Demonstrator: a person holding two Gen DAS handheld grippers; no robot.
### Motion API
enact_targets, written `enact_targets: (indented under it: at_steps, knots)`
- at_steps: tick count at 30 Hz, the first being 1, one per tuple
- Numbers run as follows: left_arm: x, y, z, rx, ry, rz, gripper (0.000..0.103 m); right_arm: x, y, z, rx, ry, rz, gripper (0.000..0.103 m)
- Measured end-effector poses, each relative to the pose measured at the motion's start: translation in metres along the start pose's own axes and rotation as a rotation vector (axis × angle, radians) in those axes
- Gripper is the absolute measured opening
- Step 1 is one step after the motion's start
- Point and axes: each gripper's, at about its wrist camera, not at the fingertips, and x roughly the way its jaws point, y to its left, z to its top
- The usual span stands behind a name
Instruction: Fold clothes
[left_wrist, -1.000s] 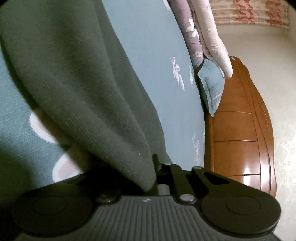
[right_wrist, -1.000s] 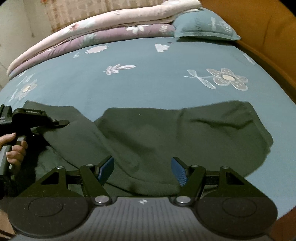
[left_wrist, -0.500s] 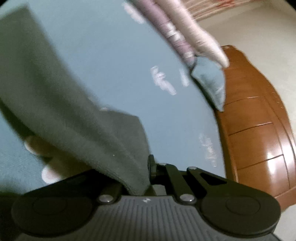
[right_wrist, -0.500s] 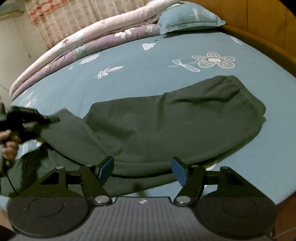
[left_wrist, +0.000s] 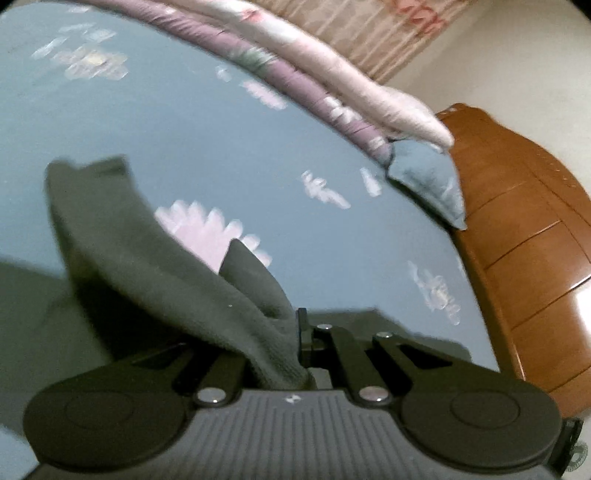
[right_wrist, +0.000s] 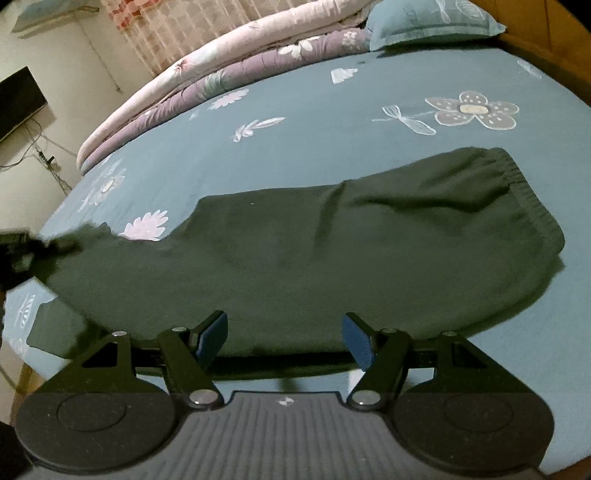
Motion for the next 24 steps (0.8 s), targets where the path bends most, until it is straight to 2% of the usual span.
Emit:
enact_targets:
  at_steps: [4,7,10,12,15,17,24]
  knots:
    - [0.020,0.017,-0.019,-0.056,0.030,0.091,0.002,0.004,-0.013,0.005,0.018,0.013,0.007,0.073]
    - [0.022,0.023,-0.024,-0.104,0.035,0.104,0.002,0.007,-0.019,0.011,0.007,0.023,-0.004,0.073]
    - [0.013,0.011,-0.023,-0.035,-0.012,0.114,0.002,0.002,-0.023,0.015,-0.004,0.017,0.000,0.073]
    - [0.016,0.011,-0.024,-0.023,-0.015,0.125,0.002,0.001,-0.028,0.017,-0.003,0.012,-0.003,0.073]
    - [0.034,0.024,-0.030,-0.034,0.029,0.184,0.002,0.004,-0.035,0.016,0.009,0.014,-0.022,0.073]
    - [0.037,0.030,-0.034,-0.064,0.040,0.176,0.002,0.004,-0.037,0.014,0.002,0.017,-0.044,0.073]
    - [0.022,0.021,-0.038,-0.016,0.025,0.172,0.002,0.003,-0.030,0.016,-0.135,-0.005,-0.129,0.073]
